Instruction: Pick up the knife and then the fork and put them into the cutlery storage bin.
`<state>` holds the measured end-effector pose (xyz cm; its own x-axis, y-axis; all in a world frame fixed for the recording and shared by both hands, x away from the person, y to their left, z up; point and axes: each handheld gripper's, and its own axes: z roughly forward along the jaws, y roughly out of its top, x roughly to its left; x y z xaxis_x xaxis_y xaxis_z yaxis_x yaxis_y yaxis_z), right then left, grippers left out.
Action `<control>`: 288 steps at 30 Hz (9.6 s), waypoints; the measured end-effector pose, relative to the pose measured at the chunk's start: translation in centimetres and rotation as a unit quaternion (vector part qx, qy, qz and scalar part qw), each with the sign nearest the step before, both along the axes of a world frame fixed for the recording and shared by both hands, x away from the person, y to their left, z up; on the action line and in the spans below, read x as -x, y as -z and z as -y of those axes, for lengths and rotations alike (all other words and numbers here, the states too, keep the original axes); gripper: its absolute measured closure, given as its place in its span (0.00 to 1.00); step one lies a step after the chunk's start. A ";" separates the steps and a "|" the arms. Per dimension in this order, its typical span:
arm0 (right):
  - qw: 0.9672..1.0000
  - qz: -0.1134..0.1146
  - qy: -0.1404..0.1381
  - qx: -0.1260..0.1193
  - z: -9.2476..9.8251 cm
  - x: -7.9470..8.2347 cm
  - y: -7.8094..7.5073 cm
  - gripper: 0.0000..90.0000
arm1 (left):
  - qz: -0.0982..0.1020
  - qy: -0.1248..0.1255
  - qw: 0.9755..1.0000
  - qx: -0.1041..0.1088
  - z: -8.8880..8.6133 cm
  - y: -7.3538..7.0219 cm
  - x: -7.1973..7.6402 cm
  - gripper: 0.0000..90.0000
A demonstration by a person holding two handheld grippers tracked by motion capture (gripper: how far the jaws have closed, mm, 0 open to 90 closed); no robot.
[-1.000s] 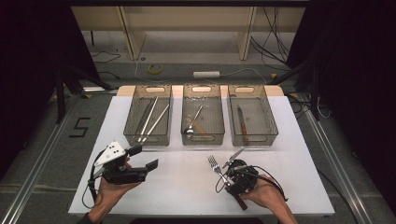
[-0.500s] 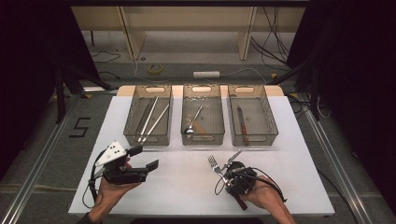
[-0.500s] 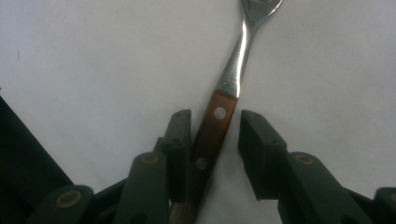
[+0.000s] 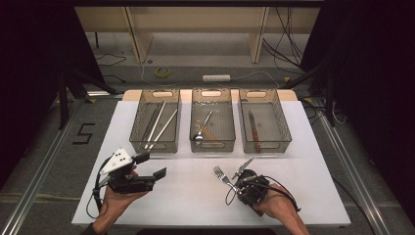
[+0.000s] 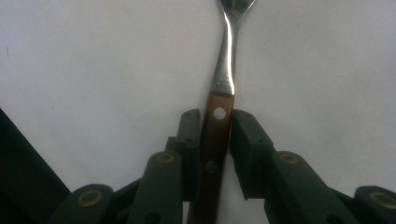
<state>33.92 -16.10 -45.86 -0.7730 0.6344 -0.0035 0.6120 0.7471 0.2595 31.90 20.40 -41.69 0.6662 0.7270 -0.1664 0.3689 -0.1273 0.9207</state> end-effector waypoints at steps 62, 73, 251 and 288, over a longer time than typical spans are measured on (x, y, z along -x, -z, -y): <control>0.992 0.090 0.029 -0.084 4.3 -5.5 -6.8 0.86 | -0.001 -0.007 1.000 0.005 -0.1 0.0 -0.2 0.17; 0.984 0.110 0.068 -0.126 5.7 -9.1 -9.7 0.86 | -0.002 -0.007 1.000 0.007 -0.2 0.0 -0.2 0.17; 0.911 0.198 0.106 -0.347 6.1 -4.2 -5.8 0.31 | -0.018 -0.001 1.000 0.013 -0.1 0.3 -0.3 0.17; 0.891 0.236 0.101 -0.374 8.3 2.4 -3.3 0.26 | -0.028 0.010 0.999 0.022 -0.1 0.4 0.0 0.17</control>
<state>31.48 -24.39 -42.60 -0.6672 0.7217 0.1846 0.4058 0.1442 0.9025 31.95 20.51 -42.06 0.6700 0.7043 -0.2348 0.4176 -0.0960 0.9035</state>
